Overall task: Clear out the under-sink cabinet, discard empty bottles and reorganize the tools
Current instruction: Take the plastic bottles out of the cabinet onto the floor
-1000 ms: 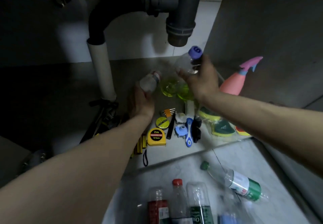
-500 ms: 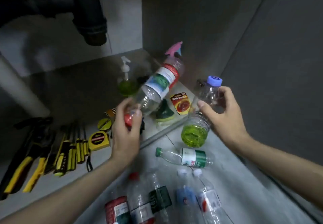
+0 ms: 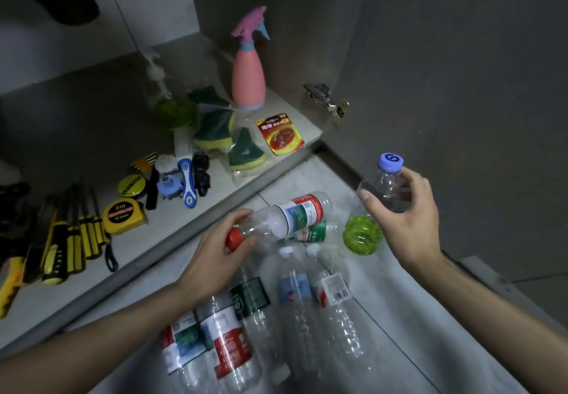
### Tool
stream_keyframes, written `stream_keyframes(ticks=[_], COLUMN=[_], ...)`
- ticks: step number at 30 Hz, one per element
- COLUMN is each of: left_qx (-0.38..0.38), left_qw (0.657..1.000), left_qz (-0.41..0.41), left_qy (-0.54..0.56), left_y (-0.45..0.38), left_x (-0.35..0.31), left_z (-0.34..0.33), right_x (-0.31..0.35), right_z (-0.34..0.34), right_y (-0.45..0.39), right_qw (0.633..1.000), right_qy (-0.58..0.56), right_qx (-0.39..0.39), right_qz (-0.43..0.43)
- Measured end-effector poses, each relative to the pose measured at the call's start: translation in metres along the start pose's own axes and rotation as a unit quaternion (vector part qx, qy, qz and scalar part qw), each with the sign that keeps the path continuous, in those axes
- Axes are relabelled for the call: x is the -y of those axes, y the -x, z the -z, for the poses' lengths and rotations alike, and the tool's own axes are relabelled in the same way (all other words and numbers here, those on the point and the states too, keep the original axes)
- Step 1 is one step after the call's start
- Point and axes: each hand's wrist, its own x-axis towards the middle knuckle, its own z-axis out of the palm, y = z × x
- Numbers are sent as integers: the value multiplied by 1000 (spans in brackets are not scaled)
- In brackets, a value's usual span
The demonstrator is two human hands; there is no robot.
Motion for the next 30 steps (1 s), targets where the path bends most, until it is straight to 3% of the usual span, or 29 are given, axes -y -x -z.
stream_keyframes(ticks=[4, 10, 14, 19, 26, 30], left_qx=[58, 128, 104, 61, -33, -65], left_qw=[998, 963, 937, 947, 950, 954], left_qz=[37, 64, 34, 0, -19, -1], left_qy=[-12, -230, -332, -316, -309, -294], left_y=[7, 27, 26, -13, -74, -91], left_x=[13, 17, 9, -6, -19, -18], left_z=[-6, -6, -6, -3, 19, 38], right_x=[-20, -34, -32, -10, -3, -3], right_z=[10, 6, 3, -20, -86, -108], right_y=[18, 32, 26, -16, -71, -76], right_qw=[999, 998, 999, 1000, 987, 979], right_qy=[19, 23, 16, 26, 70, 53], right_qx=[-9, -10, -11, -3, 140, 180], right_qz=[-36, -62, -37, 4, -28, -81])
